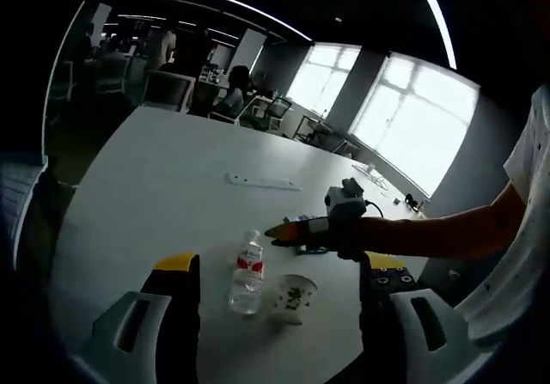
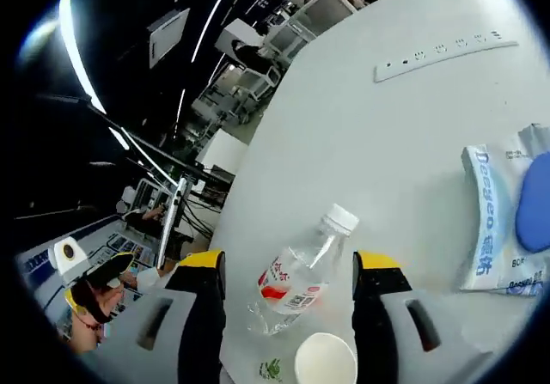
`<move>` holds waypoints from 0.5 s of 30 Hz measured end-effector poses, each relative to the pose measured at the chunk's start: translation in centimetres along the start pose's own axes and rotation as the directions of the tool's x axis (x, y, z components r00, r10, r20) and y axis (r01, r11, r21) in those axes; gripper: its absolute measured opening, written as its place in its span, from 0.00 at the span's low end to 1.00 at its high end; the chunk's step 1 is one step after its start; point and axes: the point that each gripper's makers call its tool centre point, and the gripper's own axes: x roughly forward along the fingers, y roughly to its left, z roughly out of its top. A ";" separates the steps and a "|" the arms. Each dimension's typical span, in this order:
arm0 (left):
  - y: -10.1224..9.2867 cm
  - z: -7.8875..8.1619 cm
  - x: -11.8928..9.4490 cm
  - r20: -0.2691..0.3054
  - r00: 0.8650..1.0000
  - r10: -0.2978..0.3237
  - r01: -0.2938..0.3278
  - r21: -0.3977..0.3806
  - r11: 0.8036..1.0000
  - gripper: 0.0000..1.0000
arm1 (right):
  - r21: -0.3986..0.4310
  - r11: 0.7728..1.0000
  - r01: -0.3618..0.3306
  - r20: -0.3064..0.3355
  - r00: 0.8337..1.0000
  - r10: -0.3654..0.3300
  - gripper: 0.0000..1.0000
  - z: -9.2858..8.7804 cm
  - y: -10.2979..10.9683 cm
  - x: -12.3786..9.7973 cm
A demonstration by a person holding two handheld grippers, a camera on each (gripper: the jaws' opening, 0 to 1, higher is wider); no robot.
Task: Arrange the tabletop items into an orderly group along one side of the table until the central work area is clear of visible clutter.
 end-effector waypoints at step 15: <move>0.4 -0.5 1.3 0.022 0.999 -0.043 0.043 -0.029 0.999 0.76 | 0.134 0.990 0.033 0.001 0.999 -0.034 0.52 0.2 -2.7 3.0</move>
